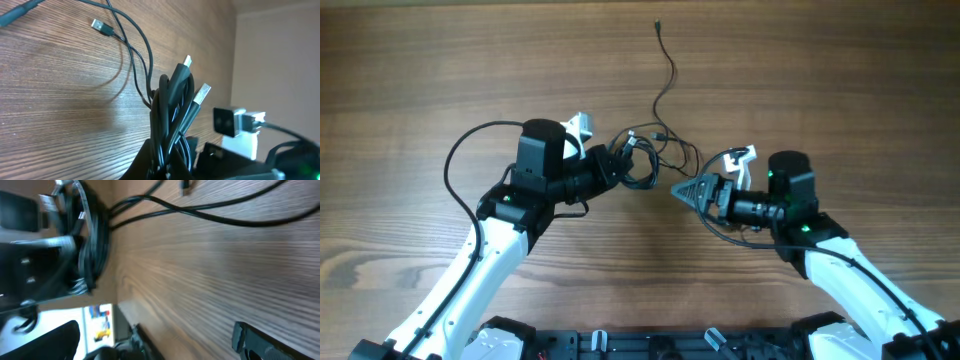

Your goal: Untangle cables

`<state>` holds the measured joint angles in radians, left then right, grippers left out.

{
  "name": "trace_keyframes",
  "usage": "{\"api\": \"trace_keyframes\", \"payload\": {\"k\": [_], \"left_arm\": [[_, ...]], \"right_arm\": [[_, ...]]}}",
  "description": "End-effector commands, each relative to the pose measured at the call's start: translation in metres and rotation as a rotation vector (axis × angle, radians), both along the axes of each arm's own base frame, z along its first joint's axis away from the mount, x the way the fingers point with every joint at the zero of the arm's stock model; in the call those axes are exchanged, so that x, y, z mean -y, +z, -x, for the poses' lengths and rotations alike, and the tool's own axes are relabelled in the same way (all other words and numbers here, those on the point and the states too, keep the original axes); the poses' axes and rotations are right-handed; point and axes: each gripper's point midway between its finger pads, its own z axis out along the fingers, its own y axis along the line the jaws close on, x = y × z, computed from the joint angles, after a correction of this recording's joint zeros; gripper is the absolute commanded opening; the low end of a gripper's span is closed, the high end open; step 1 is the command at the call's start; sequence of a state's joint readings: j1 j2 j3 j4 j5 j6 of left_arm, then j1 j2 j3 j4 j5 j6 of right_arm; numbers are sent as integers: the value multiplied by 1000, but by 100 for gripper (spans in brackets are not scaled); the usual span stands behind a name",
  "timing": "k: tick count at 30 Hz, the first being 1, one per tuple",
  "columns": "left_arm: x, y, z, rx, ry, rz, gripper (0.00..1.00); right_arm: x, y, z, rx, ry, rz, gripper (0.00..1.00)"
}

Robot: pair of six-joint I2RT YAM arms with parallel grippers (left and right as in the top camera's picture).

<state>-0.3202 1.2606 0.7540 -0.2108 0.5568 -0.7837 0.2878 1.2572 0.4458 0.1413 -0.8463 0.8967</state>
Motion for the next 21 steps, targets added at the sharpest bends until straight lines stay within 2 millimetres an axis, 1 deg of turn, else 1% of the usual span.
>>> {"api": "trace_keyframes", "payload": {"k": [1,3,5,7,8,10,11,12,13,14,15,16,17,19,20,21], "left_arm": [[18,1,8,-5,-16,4,4],[29,-6,16,6,-25,-54,4],[23,-15,15,6,21,-128,4],[18,-24,21,-29,29,-160,4],[19,-25,23,-38,21,-159,4],[24,-24,28,-48,-9,-142,4],[31,-22,33,-49,-39,-123,4],[41,-18,40,-49,-86,-93,4],[50,-16,48,-53,-128,-75,4],[55,-16,54,-56,-150,-79,4],[59,-17,59,-53,-170,-81,4],[62,-16,61,-52,-178,-80,4],[62,-17,61,-52,-178,-81,4],[55,-21,57,-51,-144,-116,4],[51,-25,56,-56,-127,-139,4],[48,-29,56,-64,-113,-160,4]], "right_arm": [[-10,5,-13,43,-75,25,99],[-13,5,-16,55,-104,40,100],[-9,-5,-14,19,-121,74,100],[-2,-21,-7,-53,-138,126,100],[0,-24,-6,-64,-143,136,100],[-2,-23,-4,-71,-132,127,100],[-5,-18,-3,-67,-116,104,98],[-6,-17,-3,-80,-122,90,84],[-7,-16,-2,-98,-122,80,68],[-8,-16,0,-100,-114,74,47],[-8,-16,0,-102,-112,75,29],[-8,-16,0,-101,-111,75,19],[-8,-16,0,-98,-109,76,11],[-8,-16,1,-81,-99,85,6],[-8,-17,1,-75,-93,92,7],[-6,-20,1,-79,-98,105,16]]}}
